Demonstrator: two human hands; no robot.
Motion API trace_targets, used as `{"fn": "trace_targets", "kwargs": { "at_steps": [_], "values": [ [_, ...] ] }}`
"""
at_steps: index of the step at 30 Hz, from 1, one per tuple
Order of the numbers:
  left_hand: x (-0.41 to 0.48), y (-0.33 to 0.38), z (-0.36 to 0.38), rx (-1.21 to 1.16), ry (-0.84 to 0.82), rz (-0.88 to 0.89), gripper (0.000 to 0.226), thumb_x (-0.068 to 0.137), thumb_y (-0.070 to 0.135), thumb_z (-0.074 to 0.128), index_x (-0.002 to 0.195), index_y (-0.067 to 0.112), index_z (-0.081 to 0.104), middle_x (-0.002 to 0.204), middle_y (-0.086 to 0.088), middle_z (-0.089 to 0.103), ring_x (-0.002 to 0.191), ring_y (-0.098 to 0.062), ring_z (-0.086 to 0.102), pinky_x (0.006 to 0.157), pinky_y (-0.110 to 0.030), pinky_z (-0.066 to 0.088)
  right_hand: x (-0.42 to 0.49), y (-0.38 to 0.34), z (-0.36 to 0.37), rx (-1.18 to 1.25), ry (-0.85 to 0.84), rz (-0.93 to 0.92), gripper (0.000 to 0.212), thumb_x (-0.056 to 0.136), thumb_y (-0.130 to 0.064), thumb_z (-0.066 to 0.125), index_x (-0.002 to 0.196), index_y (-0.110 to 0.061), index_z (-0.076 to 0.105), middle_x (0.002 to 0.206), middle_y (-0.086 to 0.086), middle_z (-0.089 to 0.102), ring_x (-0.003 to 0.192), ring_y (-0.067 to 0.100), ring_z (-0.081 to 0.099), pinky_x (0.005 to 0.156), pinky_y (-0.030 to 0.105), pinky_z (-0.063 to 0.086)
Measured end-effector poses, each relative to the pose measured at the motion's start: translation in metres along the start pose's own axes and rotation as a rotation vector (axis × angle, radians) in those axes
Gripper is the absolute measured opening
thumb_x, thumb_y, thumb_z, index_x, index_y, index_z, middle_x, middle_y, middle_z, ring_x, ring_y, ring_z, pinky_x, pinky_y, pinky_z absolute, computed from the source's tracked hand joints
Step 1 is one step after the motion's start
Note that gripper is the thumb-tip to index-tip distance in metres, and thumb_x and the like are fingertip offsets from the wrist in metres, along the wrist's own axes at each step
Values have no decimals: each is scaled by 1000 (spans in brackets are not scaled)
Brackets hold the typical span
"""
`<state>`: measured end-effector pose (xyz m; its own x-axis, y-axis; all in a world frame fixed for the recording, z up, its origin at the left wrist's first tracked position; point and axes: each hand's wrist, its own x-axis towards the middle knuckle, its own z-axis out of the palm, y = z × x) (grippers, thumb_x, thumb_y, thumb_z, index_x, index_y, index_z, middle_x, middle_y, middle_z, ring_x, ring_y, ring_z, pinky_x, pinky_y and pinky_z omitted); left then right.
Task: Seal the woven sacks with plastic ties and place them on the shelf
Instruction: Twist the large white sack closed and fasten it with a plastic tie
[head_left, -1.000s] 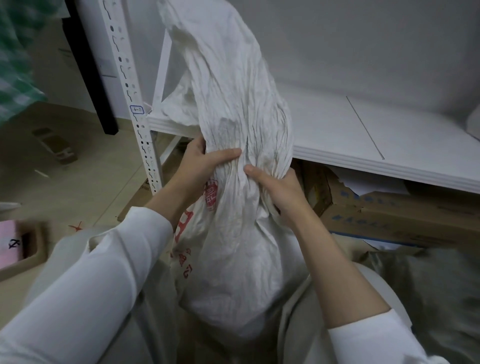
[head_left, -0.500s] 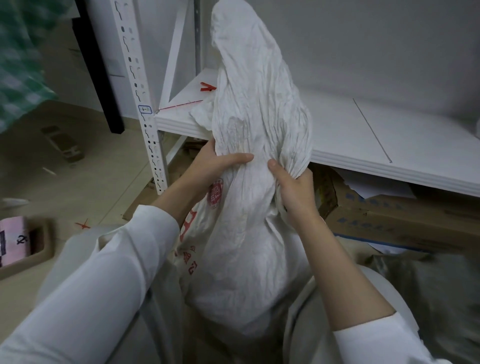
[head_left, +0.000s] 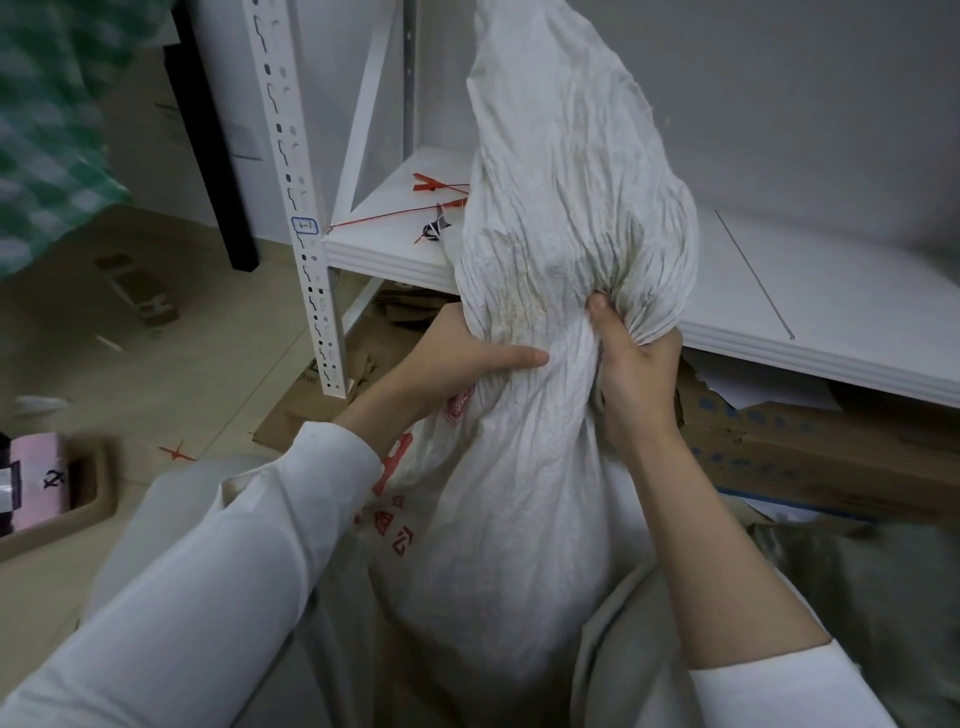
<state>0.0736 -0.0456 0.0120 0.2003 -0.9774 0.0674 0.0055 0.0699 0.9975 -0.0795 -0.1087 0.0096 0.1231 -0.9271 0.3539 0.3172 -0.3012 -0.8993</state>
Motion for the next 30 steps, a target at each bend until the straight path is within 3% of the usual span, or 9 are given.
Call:
{"fn": "trace_targets", "kwargs": {
  "at_steps": [3, 7, 9, 12, 16, 20, 22, 26, 30],
  "values": [
    [-4, 2, 4, -34, 32, 30, 47, 68, 2, 83, 109, 16, 66, 109, 3, 71, 99, -7, 68, 81, -21, 56, 2, 2, -3, -15, -7, 22, 23, 90, -10, 65, 112, -18, 67, 116, 2, 69, 113, 18, 63, 101, 42, 49],
    [-5, -1, 6, -62, 112, 31, 42, 69, 0, 83, 102, 19, 67, 102, 8, 70, 90, -1, 69, 73, -15, 55, 1, 4, -3, -70, -52, 102, 28, 88, -12, 70, 116, -13, 66, 112, 1, 71, 107, 16, 66, 95, 37, 53],
    [-4, -1, 4, -68, 193, 39, 43, 69, -2, 82, 106, 13, 67, 98, 10, 69, 82, 5, 67, 68, -12, 53, -1, 6, -3, -108, -57, 134, 29, 86, -17, 72, 115, -13, 67, 107, -2, 73, 102, 11, 68, 86, 27, 56],
    [-1, -3, -1, -97, 372, 82, 33, 71, -10, 77, 93, 12, 67, 86, 10, 67, 68, 7, 65, 59, -10, 52, -2, 9, -7, -239, -76, 118, 26, 86, -20, 72, 110, -12, 69, 99, -8, 73, 91, 1, 69, 71, 13, 52],
    [2, -7, -4, -114, 510, 140, 40, 74, -11, 73, 81, 28, 62, 82, 16, 64, 67, 11, 62, 61, -9, 52, -4, 12, -12, -345, -236, 134, 33, 86, -15, 71, 118, -12, 65, 110, -4, 71, 100, 6, 67, 82, 20, 54],
    [3, -7, 1, -142, 422, 99, 32, 75, -7, 74, 98, 14, 65, 91, 8, 67, 77, 3, 65, 63, -11, 53, -7, 20, -11, -425, -197, 64, 22, 89, -13, 67, 110, -17, 66, 105, -10, 69, 98, 1, 65, 85, 19, 53],
    [5, -7, 5, -166, 359, 69, 41, 75, -5, 75, 111, 9, 61, 100, 5, 68, 86, -2, 65, 66, -12, 54, -6, 22, -13, -426, -137, 38, 17, 90, -13, 65, 106, -17, 67, 102, -9, 69, 97, 2, 65, 84, 20, 52],
    [4, -7, 13, -202, 278, 38, 39, 78, -6, 71, 109, 15, 58, 96, 10, 66, 84, 1, 64, 64, -10, 52, -7, 28, -11, -417, -126, 11, 7, 94, -16, 61, 99, -15, 66, 95, -1, 69, 90, 9, 64, 80, 29, 52],
    [1, -13, 21, -217, 197, 62, 32, 84, -6, 65, 102, 20, 64, 95, 12, 69, 85, 2, 68, 68, -11, 51, -15, 32, -2, -421, -197, 3, 30, 98, -19, 56, 127, -13, 57, 113, -13, 63, 105, -5, 58, 88, 12, 46]
  ]
}}
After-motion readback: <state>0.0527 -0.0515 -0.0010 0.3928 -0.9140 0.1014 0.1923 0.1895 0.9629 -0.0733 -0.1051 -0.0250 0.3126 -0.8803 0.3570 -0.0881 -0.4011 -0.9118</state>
